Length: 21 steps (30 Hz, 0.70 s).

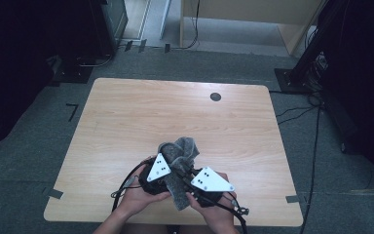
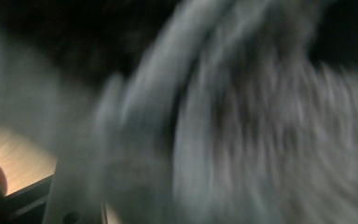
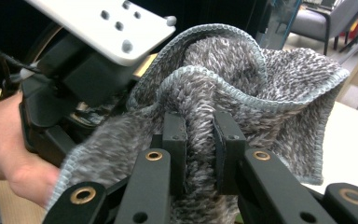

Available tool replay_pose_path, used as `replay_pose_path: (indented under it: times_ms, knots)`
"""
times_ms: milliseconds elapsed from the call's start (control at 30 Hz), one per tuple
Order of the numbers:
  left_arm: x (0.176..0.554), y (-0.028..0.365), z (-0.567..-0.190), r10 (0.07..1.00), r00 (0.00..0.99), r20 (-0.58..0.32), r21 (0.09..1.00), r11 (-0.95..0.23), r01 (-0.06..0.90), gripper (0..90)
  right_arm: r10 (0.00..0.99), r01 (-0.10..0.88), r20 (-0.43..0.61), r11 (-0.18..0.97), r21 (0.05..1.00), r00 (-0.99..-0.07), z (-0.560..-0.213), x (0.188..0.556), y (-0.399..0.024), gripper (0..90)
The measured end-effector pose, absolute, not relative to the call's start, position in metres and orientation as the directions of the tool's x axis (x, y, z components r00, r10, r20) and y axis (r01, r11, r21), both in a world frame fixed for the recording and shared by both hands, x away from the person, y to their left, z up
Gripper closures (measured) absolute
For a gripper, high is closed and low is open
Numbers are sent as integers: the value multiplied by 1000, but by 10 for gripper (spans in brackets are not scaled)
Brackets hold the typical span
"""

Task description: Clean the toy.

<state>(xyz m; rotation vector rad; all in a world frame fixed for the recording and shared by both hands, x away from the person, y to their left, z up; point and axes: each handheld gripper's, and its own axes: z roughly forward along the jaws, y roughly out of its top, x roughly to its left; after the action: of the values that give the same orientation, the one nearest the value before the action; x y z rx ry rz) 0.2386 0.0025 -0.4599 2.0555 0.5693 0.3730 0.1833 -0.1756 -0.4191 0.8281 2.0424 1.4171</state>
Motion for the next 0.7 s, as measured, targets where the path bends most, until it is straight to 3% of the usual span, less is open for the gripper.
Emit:
replay_pose_path:
  times_ms: [267,333,367,500,700]
  knots:
    - [235,3,-459,535,844,31,855,-452,255,343,799,249,-15,205,947,-601,-420,194,-199,791]
    - [235,4,-459,536,844,7,862,-431,267,342,791,226,-47,231,946,-610,-419,190,-192,791]
    - [236,6,-458,542,840,-2,867,-418,271,342,737,191,-61,253,948,-674,-417,185,-182,790]
    - [236,6,-458,547,837,-2,870,-411,271,341,719,171,-86,278,945,-690,-415,185,-177,790]
    - [232,2,-458,537,843,33,866,-437,244,342,795,246,-20,211,946,-606,-416,192,-196,792]
